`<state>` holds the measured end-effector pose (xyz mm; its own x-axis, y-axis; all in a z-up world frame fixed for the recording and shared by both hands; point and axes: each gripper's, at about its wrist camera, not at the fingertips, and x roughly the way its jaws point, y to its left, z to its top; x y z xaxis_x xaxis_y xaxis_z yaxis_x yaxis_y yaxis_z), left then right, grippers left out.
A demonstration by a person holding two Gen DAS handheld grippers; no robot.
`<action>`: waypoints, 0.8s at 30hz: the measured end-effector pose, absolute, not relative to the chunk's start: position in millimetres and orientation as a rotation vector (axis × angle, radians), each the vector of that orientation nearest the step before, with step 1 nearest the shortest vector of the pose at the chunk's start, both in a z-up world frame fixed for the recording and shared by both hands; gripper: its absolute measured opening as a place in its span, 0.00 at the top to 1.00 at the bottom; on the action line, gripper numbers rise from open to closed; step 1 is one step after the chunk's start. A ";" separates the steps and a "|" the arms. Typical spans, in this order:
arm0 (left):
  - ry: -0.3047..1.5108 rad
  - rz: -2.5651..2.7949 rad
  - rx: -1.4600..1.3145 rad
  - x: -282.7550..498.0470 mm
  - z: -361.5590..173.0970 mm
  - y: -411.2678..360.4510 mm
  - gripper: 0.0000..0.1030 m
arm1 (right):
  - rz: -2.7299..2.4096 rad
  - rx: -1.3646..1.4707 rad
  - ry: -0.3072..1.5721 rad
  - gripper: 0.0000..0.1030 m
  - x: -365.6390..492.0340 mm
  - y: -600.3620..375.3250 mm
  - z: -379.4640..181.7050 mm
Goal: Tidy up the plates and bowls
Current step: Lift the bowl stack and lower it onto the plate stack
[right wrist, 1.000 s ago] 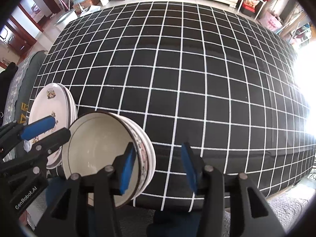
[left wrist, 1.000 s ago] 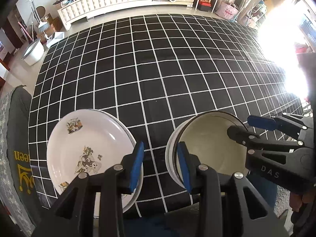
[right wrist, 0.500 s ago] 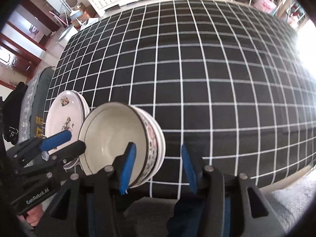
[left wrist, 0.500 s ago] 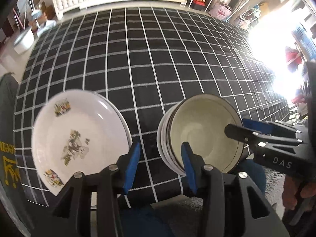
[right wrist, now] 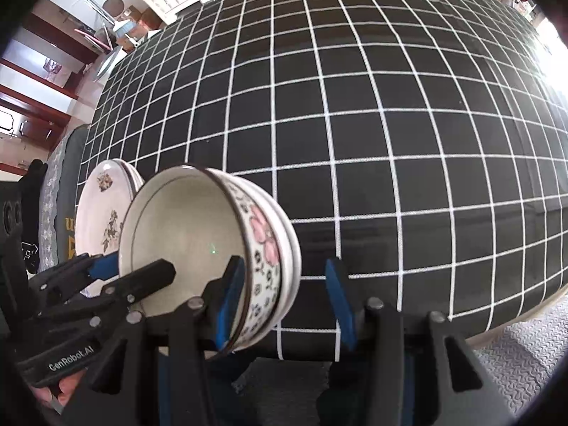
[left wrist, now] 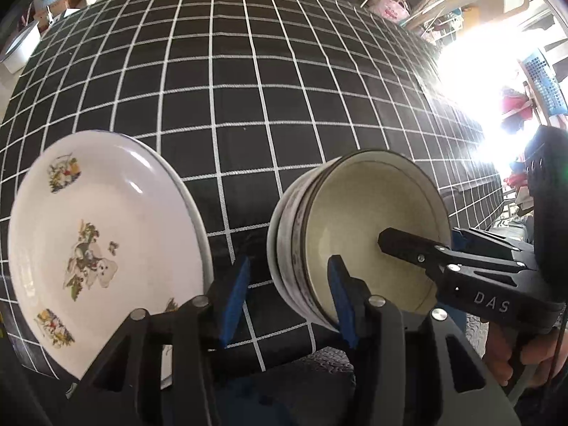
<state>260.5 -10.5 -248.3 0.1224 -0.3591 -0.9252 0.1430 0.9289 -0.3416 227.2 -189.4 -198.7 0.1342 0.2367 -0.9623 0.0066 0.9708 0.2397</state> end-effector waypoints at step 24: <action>1.399 -0.377 -0.199 255.3 -267.8 -33.7 0.54 | 0.261 0.473 1.447 0.43 224.3 -209.4 -220.0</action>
<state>255.3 -33.7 -267.8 0.1248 -0.3723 -0.9197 0.1401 0.9243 -0.3551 224.3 -209.4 -220.0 0.1178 0.4483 -0.8861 0.1101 0.8809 0.4603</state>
